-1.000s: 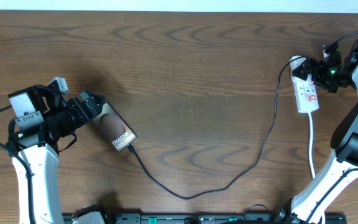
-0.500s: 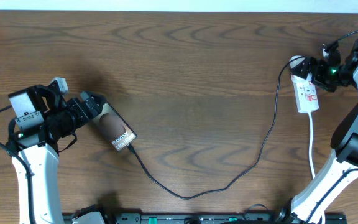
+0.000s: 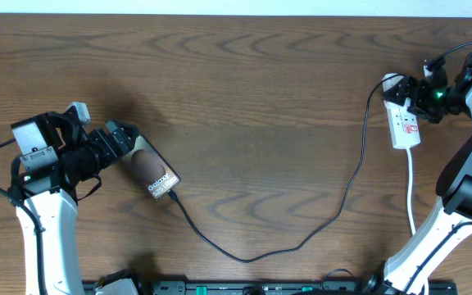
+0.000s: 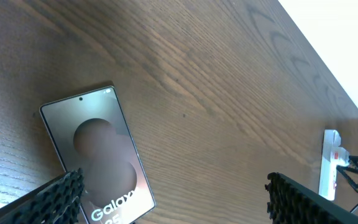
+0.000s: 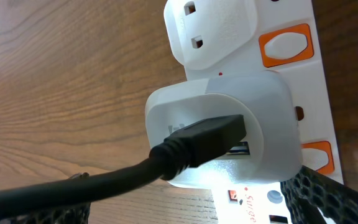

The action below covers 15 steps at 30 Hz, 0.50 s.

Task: Plug charger to phone and switch on socket

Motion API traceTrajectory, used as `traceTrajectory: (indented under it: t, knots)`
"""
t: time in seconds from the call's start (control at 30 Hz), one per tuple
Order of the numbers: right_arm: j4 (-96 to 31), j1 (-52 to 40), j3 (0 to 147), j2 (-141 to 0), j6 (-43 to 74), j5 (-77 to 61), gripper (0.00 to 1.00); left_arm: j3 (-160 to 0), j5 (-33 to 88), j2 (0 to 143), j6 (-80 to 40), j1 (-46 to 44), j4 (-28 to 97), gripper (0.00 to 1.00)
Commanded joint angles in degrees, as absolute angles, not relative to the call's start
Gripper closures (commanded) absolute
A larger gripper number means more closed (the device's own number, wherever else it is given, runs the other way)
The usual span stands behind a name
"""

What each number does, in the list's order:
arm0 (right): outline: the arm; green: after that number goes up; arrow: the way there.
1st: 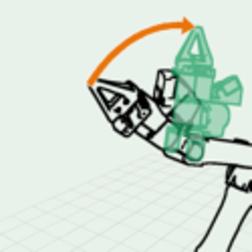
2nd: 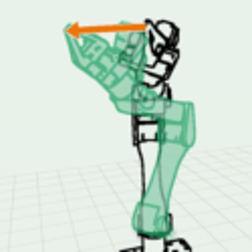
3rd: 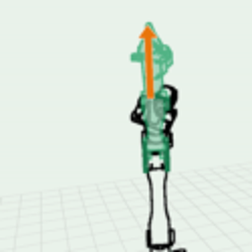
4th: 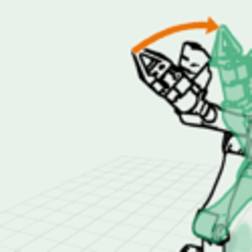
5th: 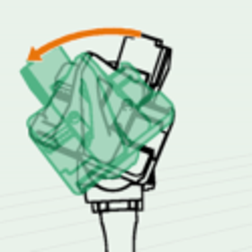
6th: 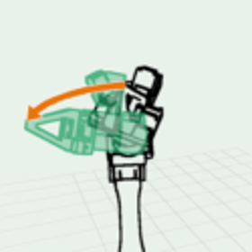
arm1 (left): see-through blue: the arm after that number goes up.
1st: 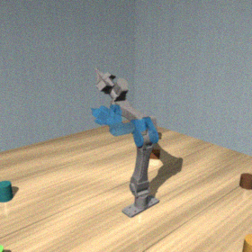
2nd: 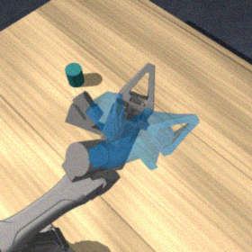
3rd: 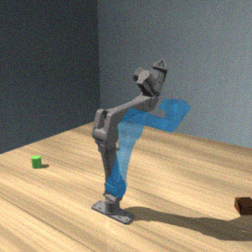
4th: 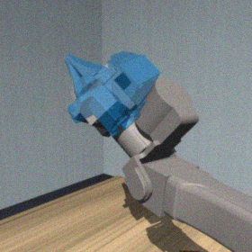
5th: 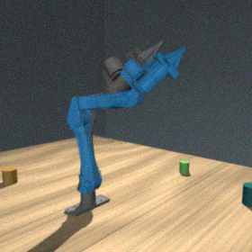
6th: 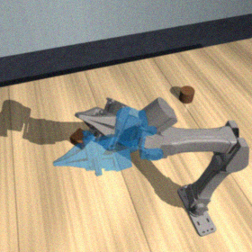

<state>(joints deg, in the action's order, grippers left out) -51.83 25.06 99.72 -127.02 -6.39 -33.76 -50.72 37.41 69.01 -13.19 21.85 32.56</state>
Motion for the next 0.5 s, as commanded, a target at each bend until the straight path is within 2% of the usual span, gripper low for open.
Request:
traceTrajectory:
  t: [0.0, 0.33, 0.47]
  knots:
    - [-51.6, 24.4, 99.7, -127.6, -5.8, -36.1, 0.04, -50.9, 37.9, 69.2, -12.0, 21.7, 32.6, 0.08]
    - [-51.3, 24.7, 100.1, -127.6, -5.8, -34.4, 0.05, -50.9, 37.9, 69.2, -12.0, 21.7, 32.6, 0.08]
    - [-52.2, 25.4, 101.8, -127.6, -5.6, -34.4, 0.02, -50.9, 37.9, 69.2, -12.0, 21.7, 32.6, 0.08]
